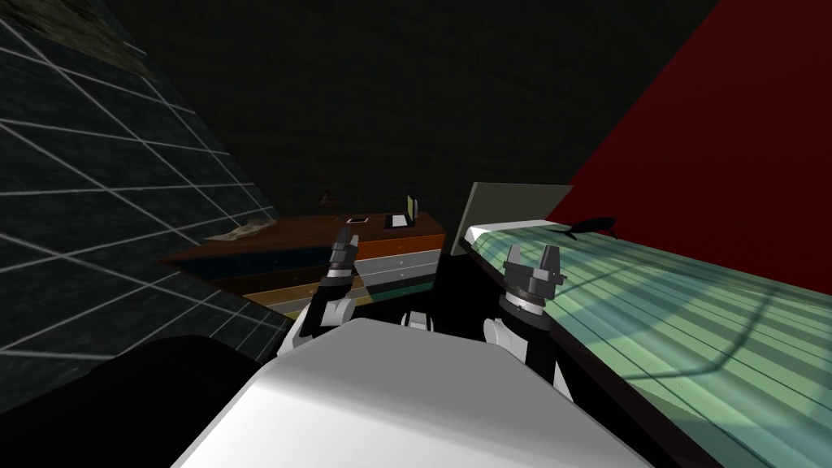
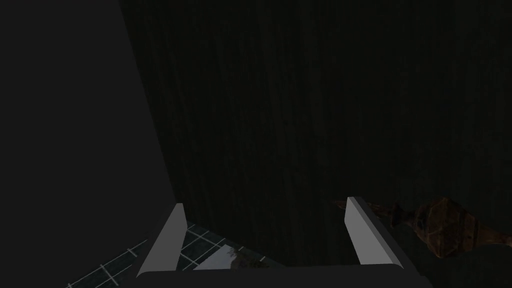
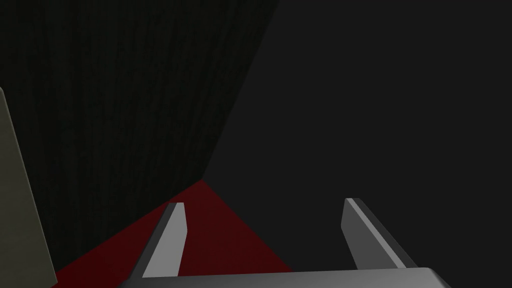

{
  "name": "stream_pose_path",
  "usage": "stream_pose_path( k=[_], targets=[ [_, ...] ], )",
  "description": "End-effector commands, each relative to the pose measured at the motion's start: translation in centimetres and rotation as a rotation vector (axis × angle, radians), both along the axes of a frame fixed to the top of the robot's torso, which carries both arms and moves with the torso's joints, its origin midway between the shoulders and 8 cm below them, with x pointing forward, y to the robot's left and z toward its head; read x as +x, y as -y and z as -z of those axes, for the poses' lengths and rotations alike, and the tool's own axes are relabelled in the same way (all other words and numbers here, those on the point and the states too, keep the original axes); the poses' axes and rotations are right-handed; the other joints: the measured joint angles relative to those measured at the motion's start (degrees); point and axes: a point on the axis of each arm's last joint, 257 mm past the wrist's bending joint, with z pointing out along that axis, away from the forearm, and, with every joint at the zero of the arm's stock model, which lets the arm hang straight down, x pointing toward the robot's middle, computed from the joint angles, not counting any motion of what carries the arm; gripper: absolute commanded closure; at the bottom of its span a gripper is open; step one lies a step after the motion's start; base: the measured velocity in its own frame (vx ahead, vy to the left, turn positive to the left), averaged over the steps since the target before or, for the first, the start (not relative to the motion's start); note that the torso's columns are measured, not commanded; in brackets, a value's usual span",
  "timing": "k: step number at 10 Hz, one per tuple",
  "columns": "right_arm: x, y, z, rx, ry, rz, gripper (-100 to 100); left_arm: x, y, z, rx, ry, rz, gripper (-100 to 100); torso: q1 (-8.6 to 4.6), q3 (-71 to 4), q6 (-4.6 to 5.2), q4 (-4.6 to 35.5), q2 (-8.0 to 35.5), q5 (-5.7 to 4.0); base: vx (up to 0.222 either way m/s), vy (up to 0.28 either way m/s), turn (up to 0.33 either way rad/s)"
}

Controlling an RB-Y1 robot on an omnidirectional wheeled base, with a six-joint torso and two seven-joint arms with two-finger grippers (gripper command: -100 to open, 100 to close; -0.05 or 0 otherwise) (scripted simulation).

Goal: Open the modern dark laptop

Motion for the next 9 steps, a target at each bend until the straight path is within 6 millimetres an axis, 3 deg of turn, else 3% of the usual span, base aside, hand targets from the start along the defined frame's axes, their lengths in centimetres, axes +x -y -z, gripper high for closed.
stream_pose_path(
  k=[1,9],
  targets=[
    [0.0,0.0,0.0,0.0,0.0,0.0,0,0.9,-0.4,0.3,0.04,-0.051,-0.001,-100,0.0,0.0,0.0,0.0,0.1,0.0,0.073,-0.088,0.004],
    [0.0,0.0,0.0,0.0,0.0,0.0,0,2.8,-2.9,0.5,0.076,-0.18,-0.06,-100,0.06,0.0,0.0,0.0,0.0,0.03,0.092,-0.078,0.005]
  ],
)
